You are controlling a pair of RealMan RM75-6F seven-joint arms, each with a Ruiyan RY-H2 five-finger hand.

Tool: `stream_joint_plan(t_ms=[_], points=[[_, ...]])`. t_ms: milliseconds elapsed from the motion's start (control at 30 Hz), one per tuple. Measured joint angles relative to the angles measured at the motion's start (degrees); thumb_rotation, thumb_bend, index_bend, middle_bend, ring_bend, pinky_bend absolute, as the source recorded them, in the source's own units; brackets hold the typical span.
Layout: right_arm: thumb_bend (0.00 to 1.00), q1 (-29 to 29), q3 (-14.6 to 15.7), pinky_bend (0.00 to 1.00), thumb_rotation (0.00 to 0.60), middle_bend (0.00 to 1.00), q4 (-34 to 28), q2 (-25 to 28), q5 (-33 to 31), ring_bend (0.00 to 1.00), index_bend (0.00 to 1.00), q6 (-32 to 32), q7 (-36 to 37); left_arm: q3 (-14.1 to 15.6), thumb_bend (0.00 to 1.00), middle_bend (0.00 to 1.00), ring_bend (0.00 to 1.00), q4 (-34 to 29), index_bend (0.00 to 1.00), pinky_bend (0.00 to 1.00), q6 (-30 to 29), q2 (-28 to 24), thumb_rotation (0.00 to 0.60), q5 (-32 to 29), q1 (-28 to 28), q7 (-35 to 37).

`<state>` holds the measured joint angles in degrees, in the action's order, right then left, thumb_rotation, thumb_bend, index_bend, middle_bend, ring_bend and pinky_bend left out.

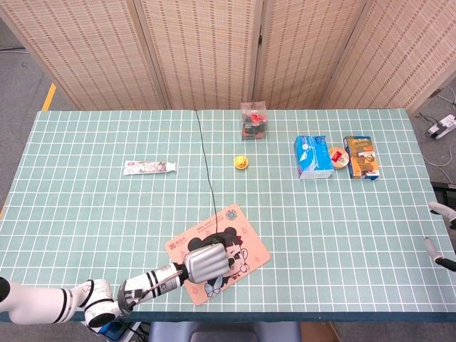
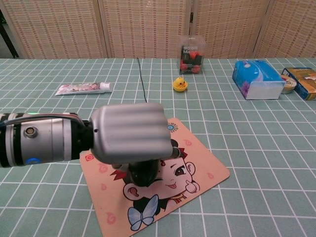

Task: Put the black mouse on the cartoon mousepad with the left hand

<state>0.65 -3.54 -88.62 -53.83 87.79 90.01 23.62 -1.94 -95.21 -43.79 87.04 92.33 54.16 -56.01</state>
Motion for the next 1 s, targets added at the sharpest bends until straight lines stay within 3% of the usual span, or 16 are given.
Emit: stream_joint_plan(t_ms=[500,1000], points=[[0.33,0.1,-0.1,0.38,0.6,0.3,0.2,0.1,0.2,0.21,0.21,-0.4,0.4,0.3,0.08,1.0,1.0,1.0,0.29,1.0,0.2,0.6,0.6,-4.3,-0.3,-5.5],[0.33,0.2,0.3,0.38,0.6,0.3,-0.2,-0.1,1.3,0.21,0.21,-0.4,-0.4,1.2,0.08,1.0,1.0,-3.7,0.24,1.0,-4.3,-6.3,0.6,-4.0,-2.4,-3.7]])
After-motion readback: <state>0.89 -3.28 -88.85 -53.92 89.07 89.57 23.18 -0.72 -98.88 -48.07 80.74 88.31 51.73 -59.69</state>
